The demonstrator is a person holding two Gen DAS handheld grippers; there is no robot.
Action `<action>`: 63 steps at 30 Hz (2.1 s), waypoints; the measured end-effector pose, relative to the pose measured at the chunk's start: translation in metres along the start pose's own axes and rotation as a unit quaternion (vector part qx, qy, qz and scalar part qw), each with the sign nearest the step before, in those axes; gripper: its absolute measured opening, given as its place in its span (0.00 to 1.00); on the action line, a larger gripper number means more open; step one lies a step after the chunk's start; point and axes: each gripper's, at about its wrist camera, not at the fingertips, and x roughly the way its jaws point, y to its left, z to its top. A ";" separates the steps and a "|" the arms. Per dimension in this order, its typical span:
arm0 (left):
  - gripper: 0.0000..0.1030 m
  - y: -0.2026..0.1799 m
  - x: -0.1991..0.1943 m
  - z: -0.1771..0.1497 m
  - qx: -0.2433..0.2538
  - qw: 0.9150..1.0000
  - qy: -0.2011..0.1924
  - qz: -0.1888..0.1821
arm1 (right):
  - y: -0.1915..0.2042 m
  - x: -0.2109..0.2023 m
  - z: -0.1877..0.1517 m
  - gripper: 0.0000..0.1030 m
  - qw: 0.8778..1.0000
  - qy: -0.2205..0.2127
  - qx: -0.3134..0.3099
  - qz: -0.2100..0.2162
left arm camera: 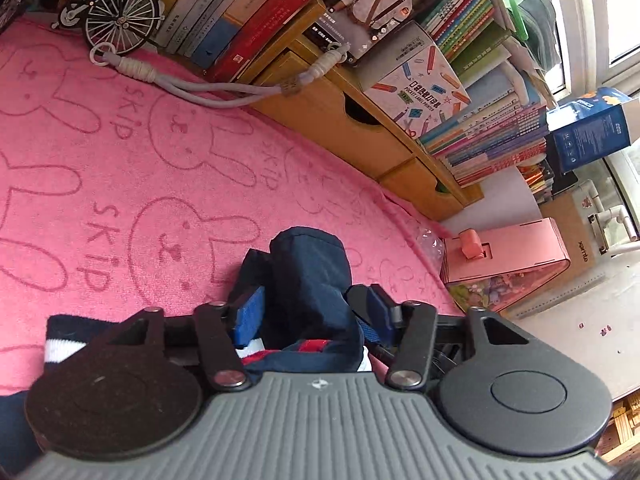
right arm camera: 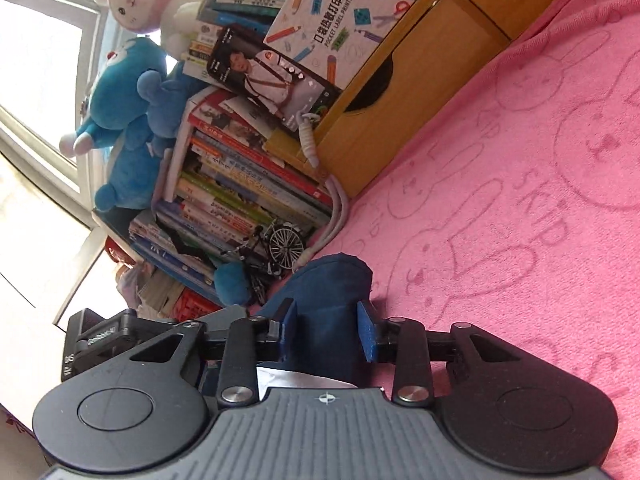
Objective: Fold clothes
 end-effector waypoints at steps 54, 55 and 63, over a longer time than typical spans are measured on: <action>1.00 -0.040 -0.197 -0.309 0.220 0.915 -0.233 0.247 | 0.176 -0.188 -0.297 1.00 0.874 -0.051 -0.428 -0.225; 1.00 -0.040 -0.197 -0.311 0.220 0.916 -0.229 0.245 | 0.179 -0.186 -0.301 1.00 0.872 -0.048 -0.435 -0.221; 1.00 -0.039 -0.199 -0.311 0.206 0.920 -0.222 0.247 | 0.181 -0.174 -0.303 1.00 0.873 -0.034 -0.427 -0.234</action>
